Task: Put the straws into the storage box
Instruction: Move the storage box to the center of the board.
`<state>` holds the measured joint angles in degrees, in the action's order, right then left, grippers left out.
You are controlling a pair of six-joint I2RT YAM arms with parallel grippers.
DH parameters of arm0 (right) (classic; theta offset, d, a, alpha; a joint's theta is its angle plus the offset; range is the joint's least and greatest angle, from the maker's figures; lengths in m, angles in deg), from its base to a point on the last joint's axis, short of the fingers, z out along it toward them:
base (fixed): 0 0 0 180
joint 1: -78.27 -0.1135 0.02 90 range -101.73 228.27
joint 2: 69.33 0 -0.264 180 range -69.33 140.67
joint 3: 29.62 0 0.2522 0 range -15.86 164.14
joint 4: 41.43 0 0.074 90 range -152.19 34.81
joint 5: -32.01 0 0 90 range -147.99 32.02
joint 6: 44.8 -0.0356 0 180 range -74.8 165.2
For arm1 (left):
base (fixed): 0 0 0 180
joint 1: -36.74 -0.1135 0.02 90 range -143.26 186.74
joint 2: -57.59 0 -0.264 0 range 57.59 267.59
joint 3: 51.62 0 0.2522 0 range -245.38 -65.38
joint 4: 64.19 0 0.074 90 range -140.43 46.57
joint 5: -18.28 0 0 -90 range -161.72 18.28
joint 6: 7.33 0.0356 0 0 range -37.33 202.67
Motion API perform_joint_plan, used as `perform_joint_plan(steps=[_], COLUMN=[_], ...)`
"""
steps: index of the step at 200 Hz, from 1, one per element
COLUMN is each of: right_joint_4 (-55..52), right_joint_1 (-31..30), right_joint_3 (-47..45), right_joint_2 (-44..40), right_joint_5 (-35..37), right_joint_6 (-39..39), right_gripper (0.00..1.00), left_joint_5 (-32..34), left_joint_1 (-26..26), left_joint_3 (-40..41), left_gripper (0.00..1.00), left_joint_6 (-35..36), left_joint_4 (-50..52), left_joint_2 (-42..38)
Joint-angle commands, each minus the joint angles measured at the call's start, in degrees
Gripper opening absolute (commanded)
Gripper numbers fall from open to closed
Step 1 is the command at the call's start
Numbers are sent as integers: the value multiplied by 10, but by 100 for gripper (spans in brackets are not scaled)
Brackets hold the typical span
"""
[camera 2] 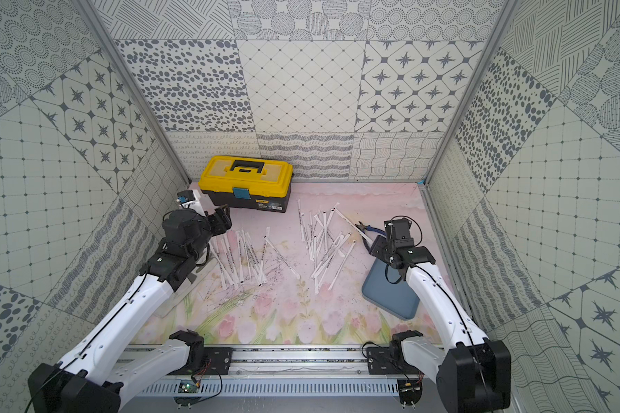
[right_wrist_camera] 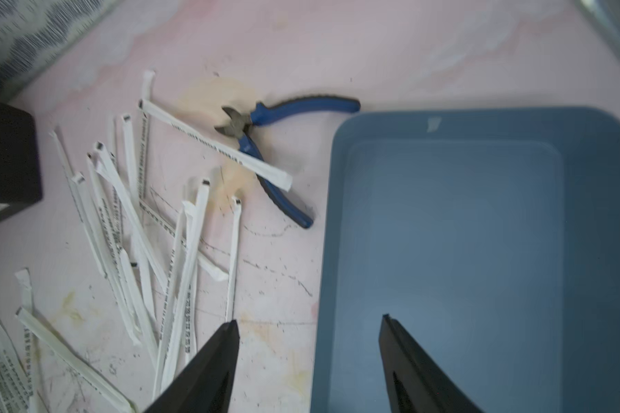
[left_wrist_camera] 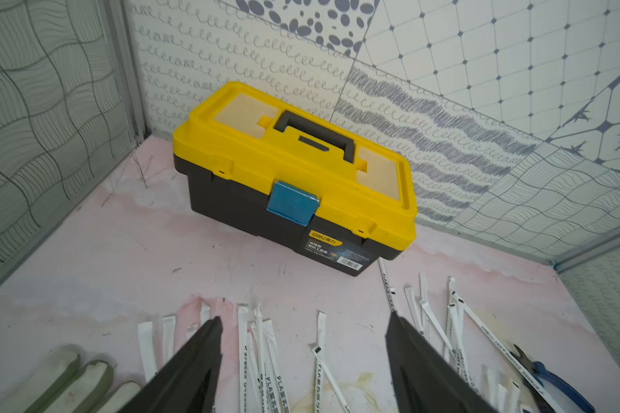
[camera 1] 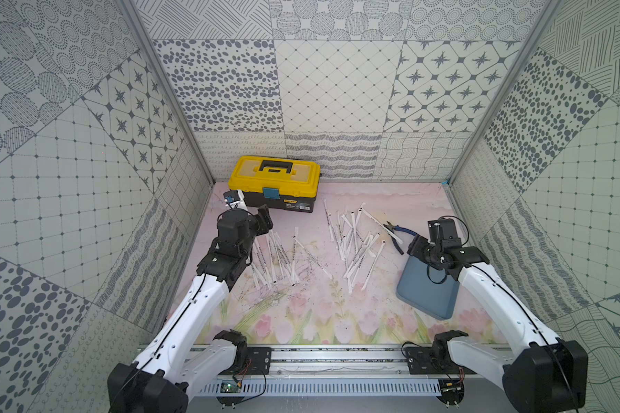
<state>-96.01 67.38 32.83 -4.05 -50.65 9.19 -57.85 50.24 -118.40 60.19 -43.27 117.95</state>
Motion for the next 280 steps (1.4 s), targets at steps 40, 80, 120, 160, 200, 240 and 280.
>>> perform_joint_plan(steps=[40, 80, 120, 160, 200, 240, 280], right_joint_4=[19, 78, 17, -28, -15, 10, -12], right_joint_1=[-53, -54, -103, -234, -345, -381, -381], right_joint_3=[-16, -43, -83, -102, -73, -10, 30], right_joint_2=[126, 185, 126, 99, 175, 256, 267], right_joint_5=[30, 3, -29, -65, -86, -65, -82], right_joint_6=[-52, -43, -80, -153, -151, -106, -87], right_gripper=[57, 34, 11, 1, 1, 1, 18], left_joint_5=[-39, -90, -112, -117, -122, -115, -104], left_joint_1=[236, 263, 262, 262, 260, 257, 243], left_joint_3=[-54, -63, -79, -73, -69, -62, -62], left_gripper=[69, 52, 32, 31, 31, 31, 31], left_joint_6=[-75, -87, -62, -56, -52, -51, -43], left_joint_4=[151, 101, 109, 89, 82, 87, 108], left_joint_2=[155, 206, 230, 225, 227, 218, 201])
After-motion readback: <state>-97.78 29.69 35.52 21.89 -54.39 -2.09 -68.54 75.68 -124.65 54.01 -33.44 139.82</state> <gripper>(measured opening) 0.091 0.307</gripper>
